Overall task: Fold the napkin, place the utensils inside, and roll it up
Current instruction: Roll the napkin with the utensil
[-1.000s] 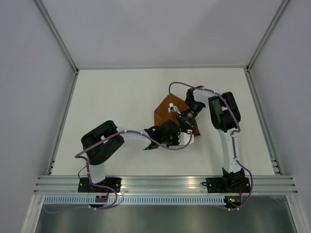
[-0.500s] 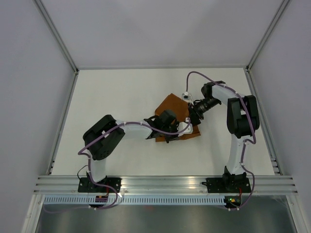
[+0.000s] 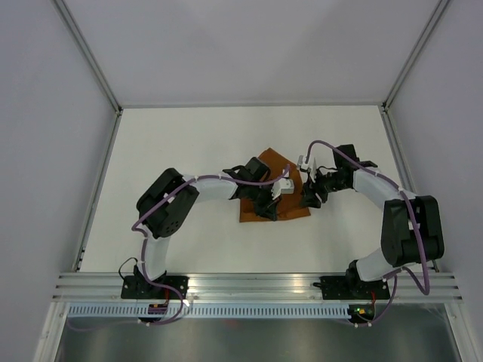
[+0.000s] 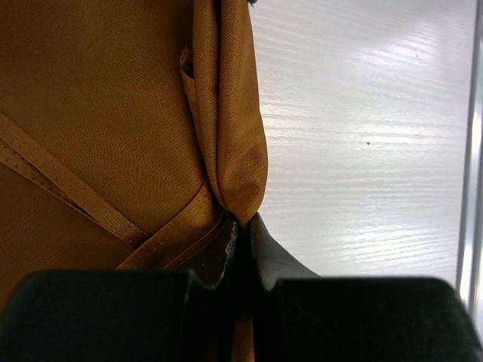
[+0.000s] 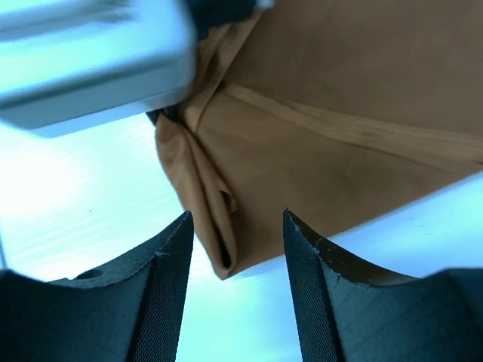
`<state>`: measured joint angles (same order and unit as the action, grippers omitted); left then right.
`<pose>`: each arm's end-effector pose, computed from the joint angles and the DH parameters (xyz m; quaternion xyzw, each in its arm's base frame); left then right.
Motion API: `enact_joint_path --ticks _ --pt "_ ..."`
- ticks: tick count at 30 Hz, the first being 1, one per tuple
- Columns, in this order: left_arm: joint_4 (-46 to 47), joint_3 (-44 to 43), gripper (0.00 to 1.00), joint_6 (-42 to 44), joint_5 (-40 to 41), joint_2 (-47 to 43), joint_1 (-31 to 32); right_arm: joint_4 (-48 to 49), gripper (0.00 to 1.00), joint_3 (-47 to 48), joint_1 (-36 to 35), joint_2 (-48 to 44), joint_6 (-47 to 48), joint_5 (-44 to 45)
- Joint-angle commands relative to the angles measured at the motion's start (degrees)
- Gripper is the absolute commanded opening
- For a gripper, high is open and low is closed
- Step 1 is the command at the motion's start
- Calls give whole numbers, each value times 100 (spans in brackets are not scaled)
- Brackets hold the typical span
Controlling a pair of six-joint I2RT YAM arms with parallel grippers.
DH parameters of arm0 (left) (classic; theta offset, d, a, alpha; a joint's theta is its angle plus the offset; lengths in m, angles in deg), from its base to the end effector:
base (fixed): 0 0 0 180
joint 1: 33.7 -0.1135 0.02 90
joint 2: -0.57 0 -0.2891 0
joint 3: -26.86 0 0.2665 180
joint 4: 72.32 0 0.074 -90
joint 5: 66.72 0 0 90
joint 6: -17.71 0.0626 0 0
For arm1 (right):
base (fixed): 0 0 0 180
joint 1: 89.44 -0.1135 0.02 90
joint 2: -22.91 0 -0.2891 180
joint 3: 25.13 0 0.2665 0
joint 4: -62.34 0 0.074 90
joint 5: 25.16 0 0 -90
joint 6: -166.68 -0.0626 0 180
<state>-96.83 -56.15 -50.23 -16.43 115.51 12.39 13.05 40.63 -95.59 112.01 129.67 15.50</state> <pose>0.2733 -0.3416 0.1329 0.5858 0.6910 -0.3746 0.1979 0.2876 0.0788 0.1874 -0.4981 0.7502 0.3241 0.2899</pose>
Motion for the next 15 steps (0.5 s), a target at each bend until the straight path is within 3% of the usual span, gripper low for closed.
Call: enact_joint_path --ticks 1,8,15 --pt "-923 -172 2 -281 -529 424 -64 1139 57 -291 -26 -507 18 -137" --pt "-1327 -611 2 -422 -916 679 -205 1964 59 -1247 -430 -1350 -8 196" --pt "-1468 -814 2 -519 -1224 855 -311 2774 61 -2180 -1615 -2247 79 1206"
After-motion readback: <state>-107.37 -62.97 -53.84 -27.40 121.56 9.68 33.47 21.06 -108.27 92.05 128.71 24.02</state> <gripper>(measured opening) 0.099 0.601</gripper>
